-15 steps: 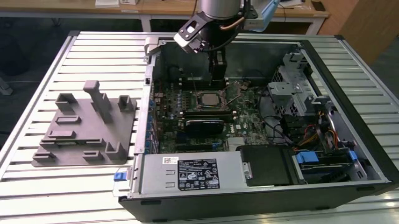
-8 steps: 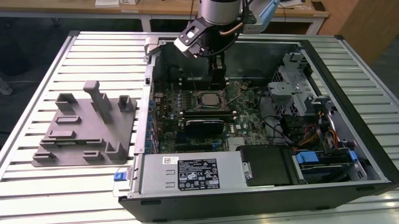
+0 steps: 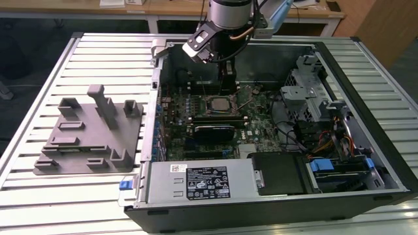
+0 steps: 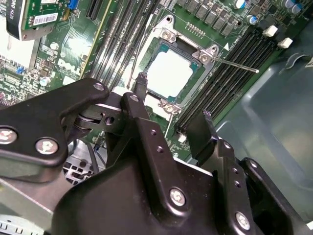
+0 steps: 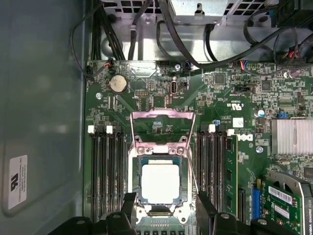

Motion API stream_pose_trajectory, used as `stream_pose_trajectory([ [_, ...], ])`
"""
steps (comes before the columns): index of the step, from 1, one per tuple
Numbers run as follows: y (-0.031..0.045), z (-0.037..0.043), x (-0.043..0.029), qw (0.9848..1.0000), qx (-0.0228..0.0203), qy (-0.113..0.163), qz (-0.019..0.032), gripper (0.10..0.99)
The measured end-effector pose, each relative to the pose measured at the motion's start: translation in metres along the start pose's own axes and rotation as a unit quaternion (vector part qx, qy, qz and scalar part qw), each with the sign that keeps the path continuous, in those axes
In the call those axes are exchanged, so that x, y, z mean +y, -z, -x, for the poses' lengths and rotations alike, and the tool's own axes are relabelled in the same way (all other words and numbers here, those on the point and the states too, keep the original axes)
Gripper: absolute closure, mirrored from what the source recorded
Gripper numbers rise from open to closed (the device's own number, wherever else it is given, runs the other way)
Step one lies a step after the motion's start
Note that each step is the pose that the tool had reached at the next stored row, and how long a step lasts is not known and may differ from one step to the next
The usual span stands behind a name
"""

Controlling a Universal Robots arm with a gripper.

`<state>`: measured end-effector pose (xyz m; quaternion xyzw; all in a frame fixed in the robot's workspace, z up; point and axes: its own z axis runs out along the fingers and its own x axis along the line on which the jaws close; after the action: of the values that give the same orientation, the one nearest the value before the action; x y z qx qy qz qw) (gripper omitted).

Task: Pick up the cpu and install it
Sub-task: 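Place the cpu into insertion slot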

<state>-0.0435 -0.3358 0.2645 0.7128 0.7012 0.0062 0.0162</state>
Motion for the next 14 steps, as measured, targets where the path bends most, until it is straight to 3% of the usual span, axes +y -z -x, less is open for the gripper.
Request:
stream_pose_trajectory([
  [7,-0.0001,0.0,0.0,1.0,0.0001,0.0,0.0,0.502],
  [8,-0.0001,0.0,0.0,1.0,0.0,0.0,0.0,0.565],
  [9,-0.0002,0.0,0.0,1.0,0.0001,0.0,0.0001,0.565],
  [11,-0.0002,0.0,0.0,1.0,0.0,0.0,0.0,0.686],
  [12,-0.0002,0.0,0.0,1.0,0.0,0.0,0.0,0.686],
  [14,-0.0002,0.0,0.0,1.0,0.0001,0.0,0.0,0.804],
])
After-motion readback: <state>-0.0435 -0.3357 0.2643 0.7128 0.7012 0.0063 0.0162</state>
